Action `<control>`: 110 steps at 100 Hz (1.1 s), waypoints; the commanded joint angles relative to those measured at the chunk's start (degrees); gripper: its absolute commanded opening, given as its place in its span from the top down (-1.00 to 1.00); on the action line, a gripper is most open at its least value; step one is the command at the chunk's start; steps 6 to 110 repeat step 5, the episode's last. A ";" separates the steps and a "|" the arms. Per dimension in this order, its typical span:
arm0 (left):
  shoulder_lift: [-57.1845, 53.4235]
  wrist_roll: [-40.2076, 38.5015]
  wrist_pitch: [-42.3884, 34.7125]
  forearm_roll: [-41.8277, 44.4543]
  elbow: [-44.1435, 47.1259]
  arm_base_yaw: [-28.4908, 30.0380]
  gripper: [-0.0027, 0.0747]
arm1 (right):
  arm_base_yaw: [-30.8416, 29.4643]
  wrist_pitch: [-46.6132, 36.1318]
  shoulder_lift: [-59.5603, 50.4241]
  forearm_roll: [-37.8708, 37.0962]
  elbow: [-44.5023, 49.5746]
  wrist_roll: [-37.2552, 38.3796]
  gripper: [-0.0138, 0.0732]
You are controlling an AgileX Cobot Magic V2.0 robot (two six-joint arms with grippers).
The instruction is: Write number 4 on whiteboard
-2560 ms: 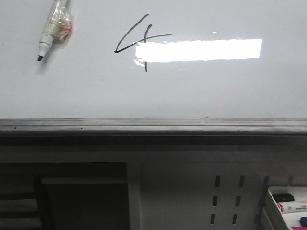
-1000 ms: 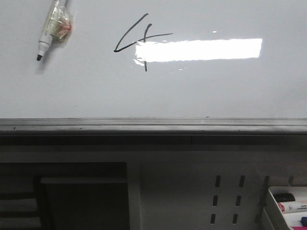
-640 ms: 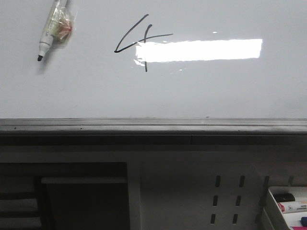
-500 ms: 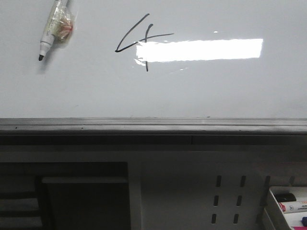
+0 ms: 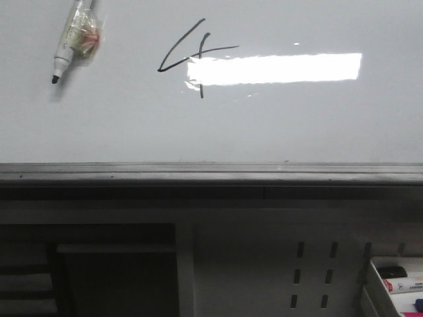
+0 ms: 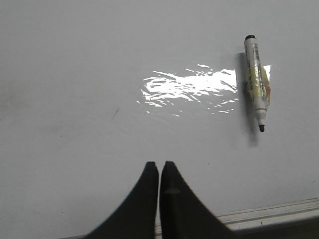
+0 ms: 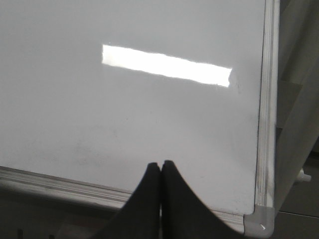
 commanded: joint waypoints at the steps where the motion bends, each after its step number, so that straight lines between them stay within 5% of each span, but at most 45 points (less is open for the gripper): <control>1: -1.50 -0.55 -4.19 -0.26 1.60 -0.36 0.98 | -0.34 -4.46 -1.34 -0.59 1.24 0.02 0.84; 110: -1.50 -0.55 -4.19 -0.26 1.60 -0.36 0.98 | -0.34 -4.46 -1.34 -0.59 1.24 0.02 0.84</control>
